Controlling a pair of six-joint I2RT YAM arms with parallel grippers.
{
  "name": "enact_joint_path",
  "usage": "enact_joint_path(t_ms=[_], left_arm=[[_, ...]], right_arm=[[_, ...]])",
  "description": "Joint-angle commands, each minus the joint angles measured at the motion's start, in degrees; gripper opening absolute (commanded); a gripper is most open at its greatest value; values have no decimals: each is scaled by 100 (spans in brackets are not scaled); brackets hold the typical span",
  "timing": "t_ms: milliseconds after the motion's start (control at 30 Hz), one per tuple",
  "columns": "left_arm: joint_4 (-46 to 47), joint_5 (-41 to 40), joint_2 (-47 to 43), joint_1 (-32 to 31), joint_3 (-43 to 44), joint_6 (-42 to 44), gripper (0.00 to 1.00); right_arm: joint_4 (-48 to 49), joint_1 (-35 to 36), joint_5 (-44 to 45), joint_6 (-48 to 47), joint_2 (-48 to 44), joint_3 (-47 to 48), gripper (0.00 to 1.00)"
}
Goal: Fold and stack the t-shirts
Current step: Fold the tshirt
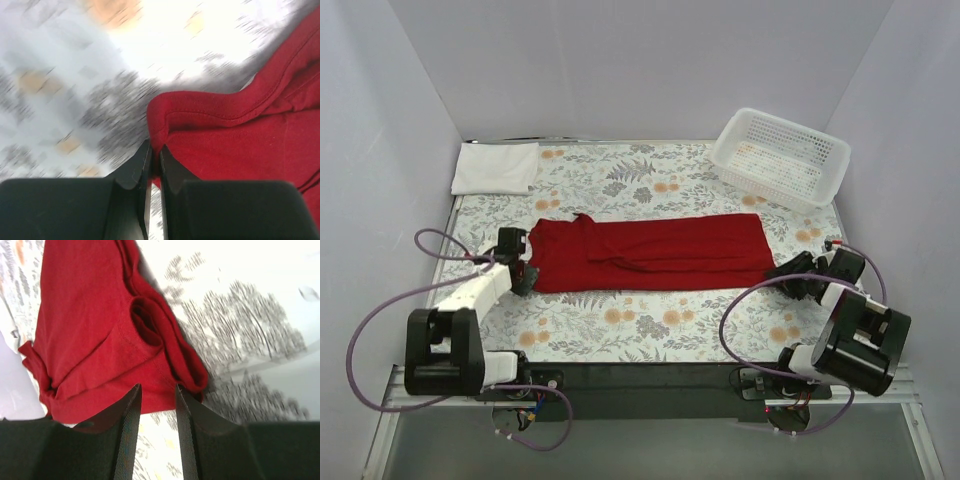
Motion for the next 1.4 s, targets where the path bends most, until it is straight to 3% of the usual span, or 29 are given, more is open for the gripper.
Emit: enact_joint_path(t_ms=[0, 67, 167, 200, 333, 500, 733, 967, 1200, 1367], left_arm=[[-947, -40, -925, 101, -541, -294, 4], [-1027, 47, -1305, 110, -638, -374, 12], [-1115, -4, -1798, 101, -569, -269, 46], [-1123, -31, -1904, 101, -516, -190, 63], [-1159, -452, -2317, 101, -60, 135, 76], [-861, -253, -2345, 101, 407, 767, 78], [-149, 566, -1660, -188, 767, 1278, 78], [484, 295, -1141, -961, 671, 1699, 77], [1056, 294, -1149, -988, 179, 1858, 77], [1082, 259, -1114, -988, 231, 1911, 77]], right_arm=[[-1372, -167, 743, -761, -577, -275, 41], [-1488, -167, 656, -788, -860, -292, 43], [-1672, -140, 498, -867, -1605, -231, 46], [-1708, -140, 428, -876, -1756, -222, 47], [-1595, 0, 14, -517, -2214, -239, 56], [-1146, 254, -197, 29, -2197, -231, 61], [-820, 966, 479, 547, -1758, 103, 64], [-565, 1336, 1059, 934, -1187, 218, 64], [-565, 1433, 1270, 1093, -949, 174, 64], [-21, 1451, 1148, 1181, -765, 103, 64]])
